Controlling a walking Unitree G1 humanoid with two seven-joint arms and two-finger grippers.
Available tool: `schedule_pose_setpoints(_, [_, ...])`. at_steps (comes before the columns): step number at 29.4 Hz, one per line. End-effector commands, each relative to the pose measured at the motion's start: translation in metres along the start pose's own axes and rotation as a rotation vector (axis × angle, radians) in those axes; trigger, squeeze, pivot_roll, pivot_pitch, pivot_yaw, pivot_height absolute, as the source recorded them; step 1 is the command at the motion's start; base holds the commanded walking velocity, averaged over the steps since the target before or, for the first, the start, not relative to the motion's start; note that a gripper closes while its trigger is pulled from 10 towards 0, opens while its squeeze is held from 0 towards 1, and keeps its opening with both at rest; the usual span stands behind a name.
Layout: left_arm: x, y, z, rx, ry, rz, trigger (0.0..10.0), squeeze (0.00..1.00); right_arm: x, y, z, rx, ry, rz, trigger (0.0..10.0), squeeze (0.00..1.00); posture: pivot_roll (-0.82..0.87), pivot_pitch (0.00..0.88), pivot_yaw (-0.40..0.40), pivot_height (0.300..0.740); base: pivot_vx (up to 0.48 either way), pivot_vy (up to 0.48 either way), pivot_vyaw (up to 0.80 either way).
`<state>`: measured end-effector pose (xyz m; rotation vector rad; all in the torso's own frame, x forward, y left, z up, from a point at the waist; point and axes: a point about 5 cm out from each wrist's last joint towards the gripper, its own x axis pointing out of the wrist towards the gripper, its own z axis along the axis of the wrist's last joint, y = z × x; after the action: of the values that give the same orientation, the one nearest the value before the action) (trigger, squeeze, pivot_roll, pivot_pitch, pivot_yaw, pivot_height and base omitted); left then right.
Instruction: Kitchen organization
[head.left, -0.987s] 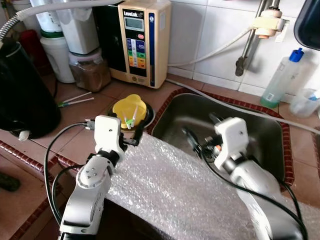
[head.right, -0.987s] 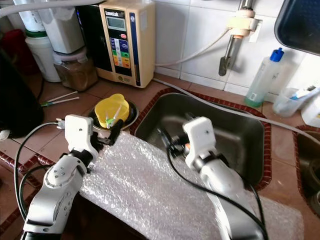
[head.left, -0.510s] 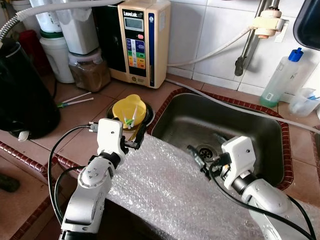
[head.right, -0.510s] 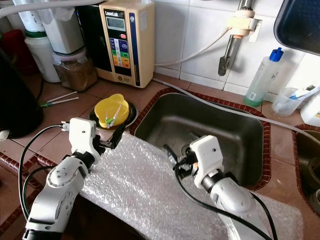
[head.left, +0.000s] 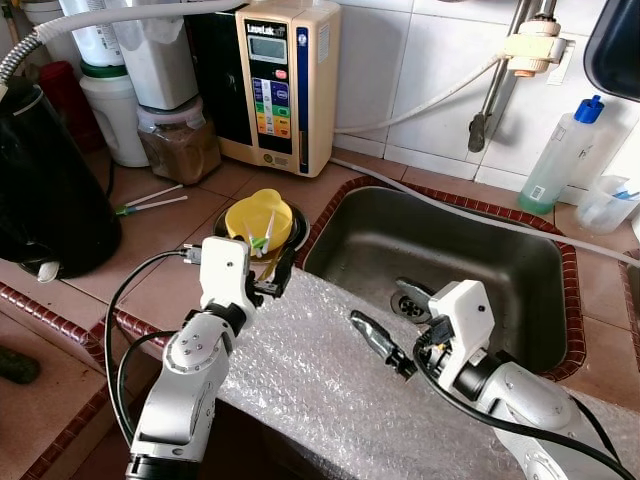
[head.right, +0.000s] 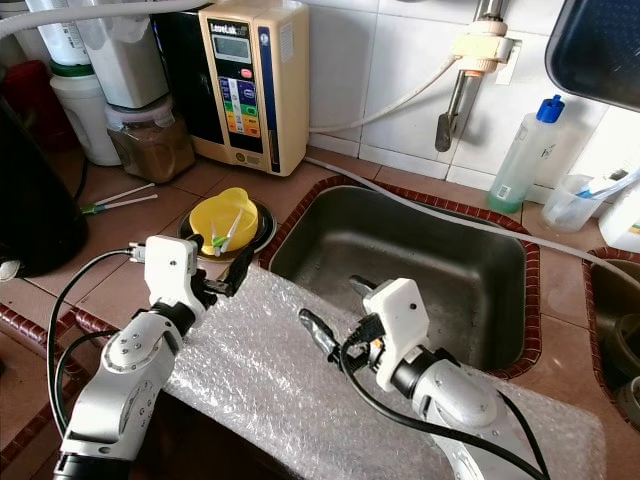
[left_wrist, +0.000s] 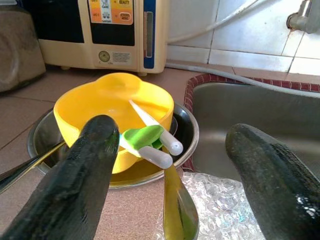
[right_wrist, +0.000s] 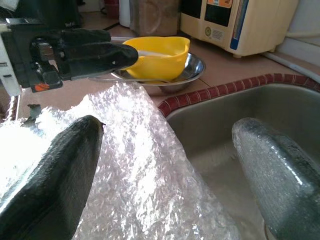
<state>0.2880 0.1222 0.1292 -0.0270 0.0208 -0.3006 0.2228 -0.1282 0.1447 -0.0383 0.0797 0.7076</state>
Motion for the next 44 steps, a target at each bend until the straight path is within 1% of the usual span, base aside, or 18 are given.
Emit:
schedule_pose_setpoints(1, [0.003, -0.003, 0.002, 0.002, -0.009, -0.016, 0.0, 0.0, 0.003, 0.003, 0.004, -0.015, -0.01, 0.033, 10.0, 0.0, 0.01, 0.0, 0.011, 0.74, 0.0, 0.0, 0.0])
schedule_pose_setpoints(4, [0.004, -0.006, 0.001, -0.003, -0.012, -0.023, 0.0, 0.0, 0.004, 0.002, 0.005, -0.017, -0.007, 0.041, 10.0, 0.0, 0.01, 0.0, 0.003, 0.74, 0.0, 0.0, 0.0])
schedule_pose_setpoints(6, [0.004, -0.007, 0.0, -0.011, -0.013, -0.024, 0.0, 0.0, 0.006, 0.002, 0.009, 0.029, -0.022, 0.034, 10.0, 0.0, 0.0, 0.0, 0.0, 0.74, 0.0, 0.0, 0.0])
schedule_pose_setpoints(7, [0.005, -0.007, 0.0, -0.01, -0.013, -0.024, 0.0, 0.0, 0.006, 0.001, 0.01, 0.034, -0.024, 0.032, 10.0, 0.0, 0.0, 0.0, -0.002, 0.74, 0.0, 0.0, 0.0])
schedule_pose_setpoints(14, [0.005, -0.007, -0.001, 0.0, -0.011, -0.024, 0.0, 0.0, 0.006, 0.0, 0.013, 0.028, -0.027, 0.036, 10.0, 0.0, 0.0, 0.0, -0.005, 0.74, 0.0, 0.0, 0.0])
schedule_pose_setpoints(20, [0.004, -0.006, -0.003, 0.002, -0.005, -0.015, 0.0, 0.0, 0.007, 0.001, 0.012, 0.038, -0.015, 0.055, 10.0, 0.0, 0.0, 0.0, -0.01, 0.74, 0.0, 0.0, 0.0])
schedule_pose_setpoints(24, [0.004, -0.005, -0.004, 0.024, 0.002, -0.004, 0.0, 0.0, 0.009, 0.001, 0.01, 0.039, -0.01, 0.057, 10.0, 0.0, 0.0, 0.0, -0.011, 0.74, 0.0, 0.0, 0.0])
schedule_pose_setpoints(32, [0.004, -0.003, -0.003, 0.031, -0.002, 0.011, 0.0, 0.0, 0.012, 0.0, 0.011, 0.031, -0.014, 0.064, 10.0, 0.0, 0.01, 0.0, -0.013, 0.74, 0.0, 0.0, 0.0])
schedule_pose_setpoints(36, [0.004, 0.001, -0.003, 0.087, 0.003, 0.022, 0.0, 0.0, 0.015, 0.001, 0.013, 0.024, -0.022, 0.075, 10.0, 0.0, 0.01, 0.0, -0.011, 0.74, 0.0, 0.0, 0.0])
schedule_pose_setpoints(38, [0.004, 0.001, -0.002, 0.09, 0.0, 0.023, 0.0, 0.0, 0.016, 0.001, 0.014, 0.017, -0.025, 0.082, 10.0, 0.0, 0.01, 0.0, -0.01, 0.74, 0.0, 0.0, 0.0])
schedule_pose_setpoints(42, [0.004, 0.002, 0.0, 0.121, -0.012, 0.019, 0.0, 0.0, 0.019, 0.0, 0.015, 0.005, -0.031, 0.085, 10.0, 0.0, 0.02, 0.0, -0.004, 0.74, 0.0, 0.0, 0.0])
schedule_pose_setpoints(44, [0.003, 0.002, 0.001, 0.158, -0.011, 0.012, 0.0, 0.0, 0.02, 0.0, 0.016, -0.003, -0.035, 0.085, 10.0, 0.0, 0.02, 0.0, 0.0, 0.74, 0.0, 0.0, 0.0])
